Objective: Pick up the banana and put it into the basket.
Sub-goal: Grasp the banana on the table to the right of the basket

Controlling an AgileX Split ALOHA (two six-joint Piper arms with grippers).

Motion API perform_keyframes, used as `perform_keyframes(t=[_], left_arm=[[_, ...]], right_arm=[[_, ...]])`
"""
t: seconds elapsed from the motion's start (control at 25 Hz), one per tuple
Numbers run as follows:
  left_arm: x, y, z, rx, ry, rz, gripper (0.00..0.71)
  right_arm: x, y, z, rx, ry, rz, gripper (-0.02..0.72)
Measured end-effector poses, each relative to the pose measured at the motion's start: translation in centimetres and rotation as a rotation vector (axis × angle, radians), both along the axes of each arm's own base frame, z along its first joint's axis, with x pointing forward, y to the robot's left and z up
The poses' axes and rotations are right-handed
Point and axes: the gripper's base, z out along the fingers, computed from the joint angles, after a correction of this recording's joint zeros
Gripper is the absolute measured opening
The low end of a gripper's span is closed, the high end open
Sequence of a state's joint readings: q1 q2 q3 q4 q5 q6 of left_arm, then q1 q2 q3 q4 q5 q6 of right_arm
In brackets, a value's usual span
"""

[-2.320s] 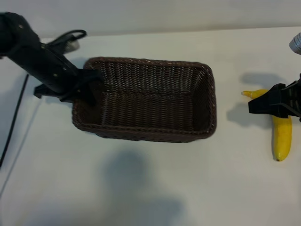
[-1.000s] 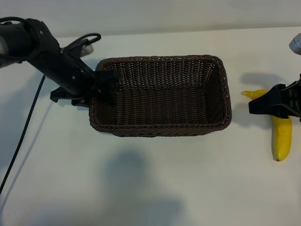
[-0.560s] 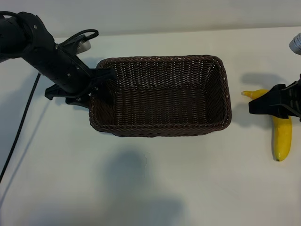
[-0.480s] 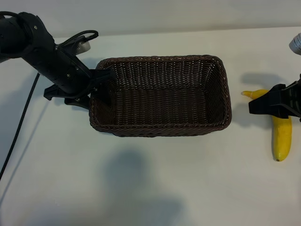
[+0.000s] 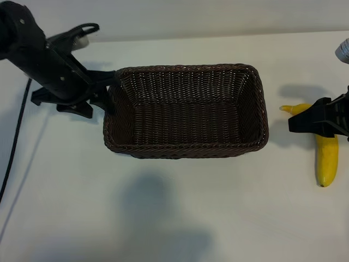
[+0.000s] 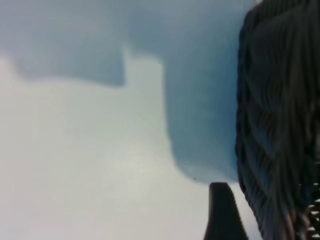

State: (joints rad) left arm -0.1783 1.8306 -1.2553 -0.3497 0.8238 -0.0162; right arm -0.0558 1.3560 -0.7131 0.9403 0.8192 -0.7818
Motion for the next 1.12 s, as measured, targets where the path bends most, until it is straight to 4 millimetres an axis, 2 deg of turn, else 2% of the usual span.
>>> perform_keyframes(t=[0.28,0.64,0.88,1.12], left_arm=[[0.7,0.5,3.9,0.062,-0.086,-0.048,0.486],[1.9,3.9,9.0,0.408,-0.112,0.009,0.487],[2.3,7.1,10.6,0.457,-0.111,0.072,0.487],[1.3,7.3,12.6,0.453,-0.163,0.065,0.487]], right_arm=[[0.0,0.0,0.0,-0.002,0.001,0.0,0.541],[0.0,0.0,0.0,0.001,0.004,-0.004,0.541],[0.0,0.0,0.0,0.001,0.004,-0.004,0.541],[0.0,0.0,0.0,0.0,0.004,-0.004,0.541]])
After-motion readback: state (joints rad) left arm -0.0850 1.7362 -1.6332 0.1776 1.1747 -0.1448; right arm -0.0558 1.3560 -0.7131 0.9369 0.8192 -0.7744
